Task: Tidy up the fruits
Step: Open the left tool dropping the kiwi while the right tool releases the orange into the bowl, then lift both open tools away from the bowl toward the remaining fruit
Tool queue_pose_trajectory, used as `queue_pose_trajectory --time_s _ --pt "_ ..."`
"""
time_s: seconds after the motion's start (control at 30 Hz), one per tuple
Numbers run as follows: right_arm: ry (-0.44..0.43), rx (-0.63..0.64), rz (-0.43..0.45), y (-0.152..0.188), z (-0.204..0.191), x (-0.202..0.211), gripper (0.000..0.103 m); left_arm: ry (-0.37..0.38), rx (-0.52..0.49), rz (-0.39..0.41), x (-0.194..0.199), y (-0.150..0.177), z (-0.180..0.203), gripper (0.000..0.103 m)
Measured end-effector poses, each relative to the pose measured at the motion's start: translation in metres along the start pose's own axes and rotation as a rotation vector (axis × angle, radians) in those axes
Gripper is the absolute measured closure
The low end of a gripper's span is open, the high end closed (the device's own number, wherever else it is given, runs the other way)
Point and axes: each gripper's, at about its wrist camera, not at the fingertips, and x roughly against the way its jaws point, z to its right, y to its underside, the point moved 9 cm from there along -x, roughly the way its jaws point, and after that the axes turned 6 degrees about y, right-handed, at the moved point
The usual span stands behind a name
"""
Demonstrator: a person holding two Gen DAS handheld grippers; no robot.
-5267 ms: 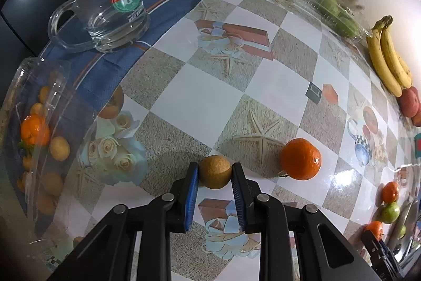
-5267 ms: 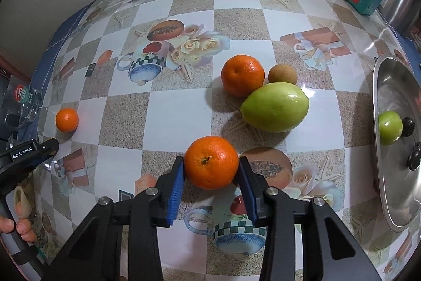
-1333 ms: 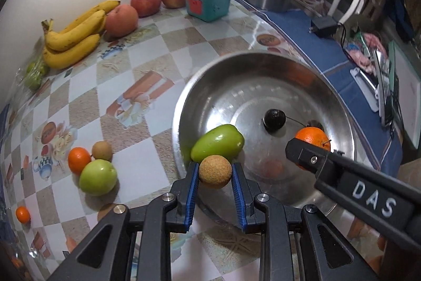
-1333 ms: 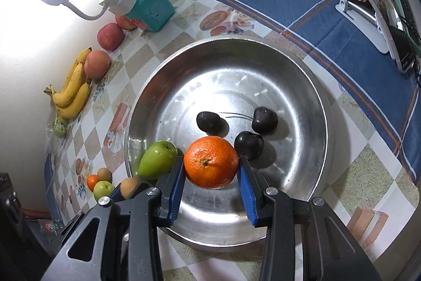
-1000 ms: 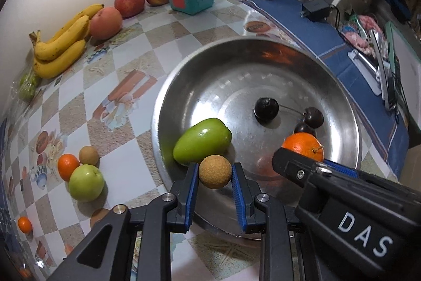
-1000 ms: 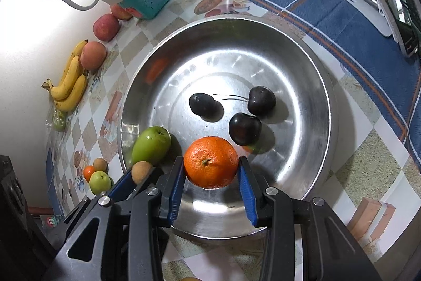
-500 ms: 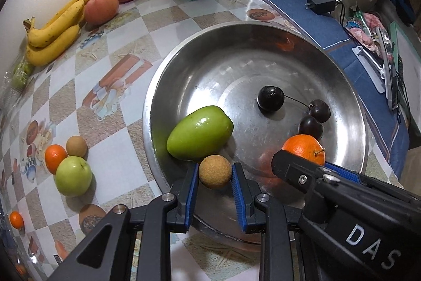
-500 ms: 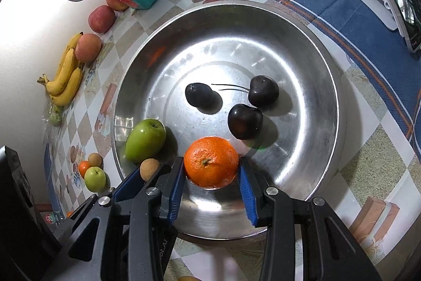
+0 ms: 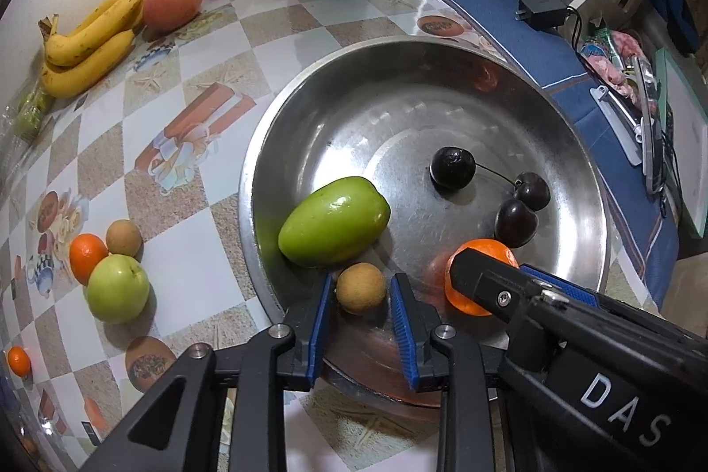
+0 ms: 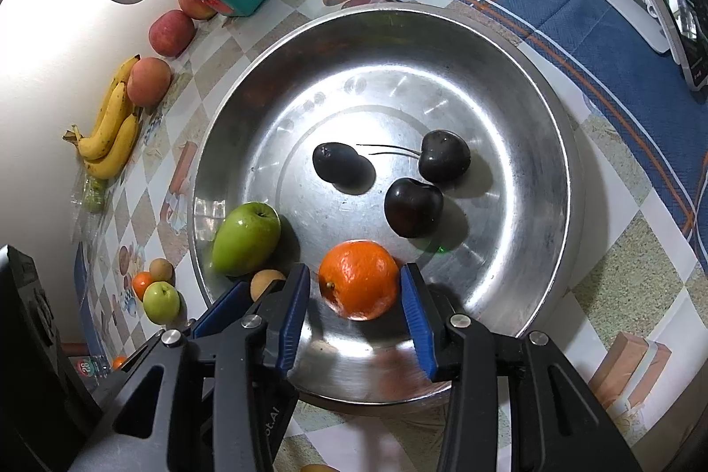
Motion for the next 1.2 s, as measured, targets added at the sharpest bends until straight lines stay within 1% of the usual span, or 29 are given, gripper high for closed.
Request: queue_pose_trajectory --time_s 0.1,0.27,0.43,0.5,0.63,0.73,0.9,1.2 --pt "-0.007 -0.004 0.014 -0.002 0.0 0.003 0.059 -0.001 0.008 0.003 0.003 -0.001 -0.002 0.07" --pt "-0.015 -0.009 0.063 -0.009 0.0 0.016 0.059 0.005 0.027 0.023 0.012 -0.004 -0.007 0.07" --pt "-0.022 -0.016 0.09 -0.013 0.001 0.023 0.059 0.008 0.079 0.05 0.027 -0.007 -0.02 0.07" --pt "-0.021 -0.015 0.098 -0.014 0.001 0.025 0.059 0.003 0.113 0.058 0.031 -0.007 -0.028 0.069" --pt "-0.011 -0.004 0.11 -0.015 0.0 0.027 0.059 0.017 0.197 0.078 0.042 -0.006 -0.047 0.069" --pt "-0.008 0.009 0.107 -0.014 -0.002 0.026 0.06 0.007 0.249 0.096 0.049 -0.007 -0.061 0.069" --pt "0.016 0.047 0.114 -0.013 -0.006 0.027 0.06 0.009 0.351 0.119 0.059 -0.004 -0.085 0.069" --pt "0.016 0.084 0.12 -0.012 -0.014 0.028 0.06 0.028 0.466 0.152 0.074 0.004 -0.113 0.069"
